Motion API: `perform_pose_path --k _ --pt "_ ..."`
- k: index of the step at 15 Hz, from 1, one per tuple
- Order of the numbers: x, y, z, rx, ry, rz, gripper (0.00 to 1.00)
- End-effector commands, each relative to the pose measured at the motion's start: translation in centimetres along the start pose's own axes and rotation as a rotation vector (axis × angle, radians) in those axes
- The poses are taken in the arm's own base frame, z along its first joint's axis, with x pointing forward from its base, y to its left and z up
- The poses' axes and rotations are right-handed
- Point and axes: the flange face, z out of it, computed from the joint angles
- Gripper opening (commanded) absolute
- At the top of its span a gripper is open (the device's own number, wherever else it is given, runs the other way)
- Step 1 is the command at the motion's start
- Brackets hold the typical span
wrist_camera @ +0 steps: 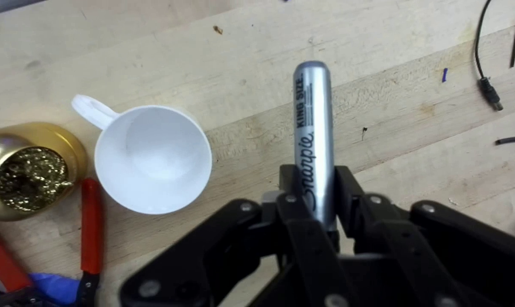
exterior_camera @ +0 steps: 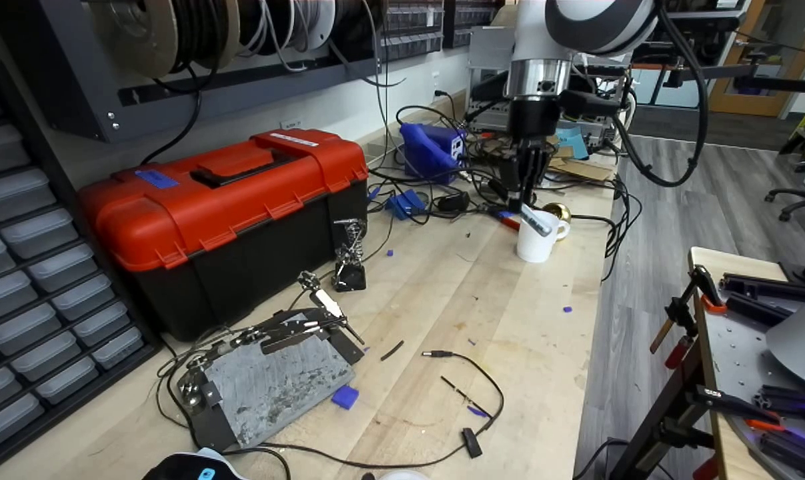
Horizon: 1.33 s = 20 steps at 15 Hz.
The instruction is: Get the marker from the table and put it in the white mug
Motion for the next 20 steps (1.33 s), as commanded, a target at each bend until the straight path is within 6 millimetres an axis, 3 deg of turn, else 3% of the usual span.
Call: perform_pose_path --k 1,10,20 --pt "-2.8 2.2 -2.4 0.038 0.072 0.038 0.04" --pt "-3.5 4.9 -5.4 0.043 0.22 0.093 0.04" --pt "-4.2 7.7 -4.6 -0.04 0.357 0.24 0.04"
